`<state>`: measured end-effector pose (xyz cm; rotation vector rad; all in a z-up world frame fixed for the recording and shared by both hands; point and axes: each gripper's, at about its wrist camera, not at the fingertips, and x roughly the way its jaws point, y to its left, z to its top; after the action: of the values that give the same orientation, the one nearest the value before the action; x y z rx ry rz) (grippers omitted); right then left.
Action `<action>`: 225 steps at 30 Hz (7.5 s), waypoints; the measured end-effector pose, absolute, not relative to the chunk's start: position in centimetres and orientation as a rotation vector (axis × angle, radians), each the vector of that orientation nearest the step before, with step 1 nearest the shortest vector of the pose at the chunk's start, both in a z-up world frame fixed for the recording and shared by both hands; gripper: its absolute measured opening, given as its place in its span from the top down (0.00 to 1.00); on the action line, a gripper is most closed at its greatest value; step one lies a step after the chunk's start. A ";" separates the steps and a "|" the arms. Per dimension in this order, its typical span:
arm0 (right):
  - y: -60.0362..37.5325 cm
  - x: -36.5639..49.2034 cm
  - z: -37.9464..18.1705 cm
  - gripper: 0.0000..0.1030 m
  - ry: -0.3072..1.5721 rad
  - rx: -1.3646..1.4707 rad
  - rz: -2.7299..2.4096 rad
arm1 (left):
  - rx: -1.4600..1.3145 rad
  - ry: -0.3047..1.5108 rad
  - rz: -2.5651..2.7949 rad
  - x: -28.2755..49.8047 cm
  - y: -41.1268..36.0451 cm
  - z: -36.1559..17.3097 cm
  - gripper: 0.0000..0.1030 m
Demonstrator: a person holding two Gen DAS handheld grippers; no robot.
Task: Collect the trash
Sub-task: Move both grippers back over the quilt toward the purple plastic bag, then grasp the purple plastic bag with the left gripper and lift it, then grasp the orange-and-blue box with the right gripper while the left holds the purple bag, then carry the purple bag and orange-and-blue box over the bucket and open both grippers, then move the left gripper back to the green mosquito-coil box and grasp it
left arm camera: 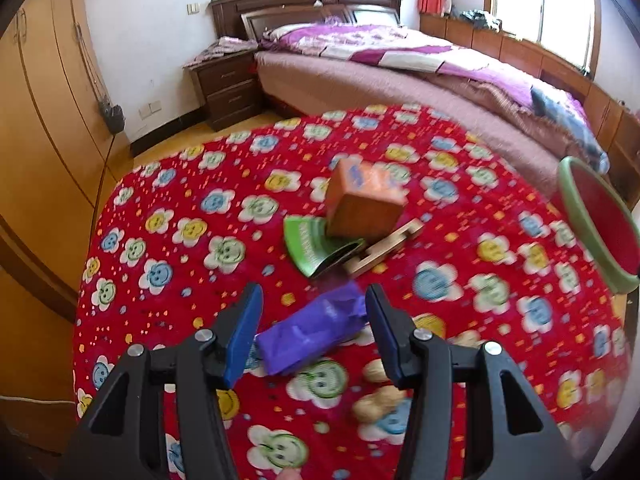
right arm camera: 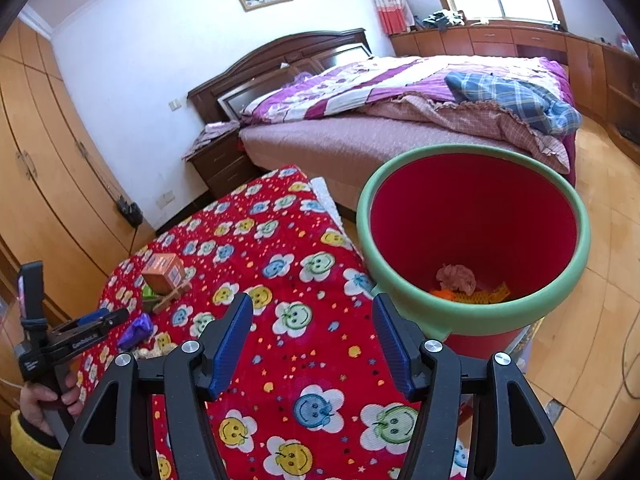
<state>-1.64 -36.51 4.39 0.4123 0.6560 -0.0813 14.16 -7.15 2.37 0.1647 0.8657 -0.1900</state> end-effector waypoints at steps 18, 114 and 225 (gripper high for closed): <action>-35.7 -0.5 5.7 0.38 0.708 0.372 -0.057 | 0.085 0.946 -0.259 14.9 -6.3 -0.7 0.70; -31.7 4.9 6.0 0.50 0.612 0.303 -0.232 | -0.089 0.682 -0.151 14.6 -2.5 4.8 0.81; -43.8 -2.7 2.9 0.39 0.528 0.533 -0.226 | -0.056 0.924 -0.106 19.8 -9.3 1.6 0.37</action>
<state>-2.69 -43.78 2.85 0.5325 0.5279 -0.2264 19.83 -9.28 1.59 -0.0556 0.9237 -0.1059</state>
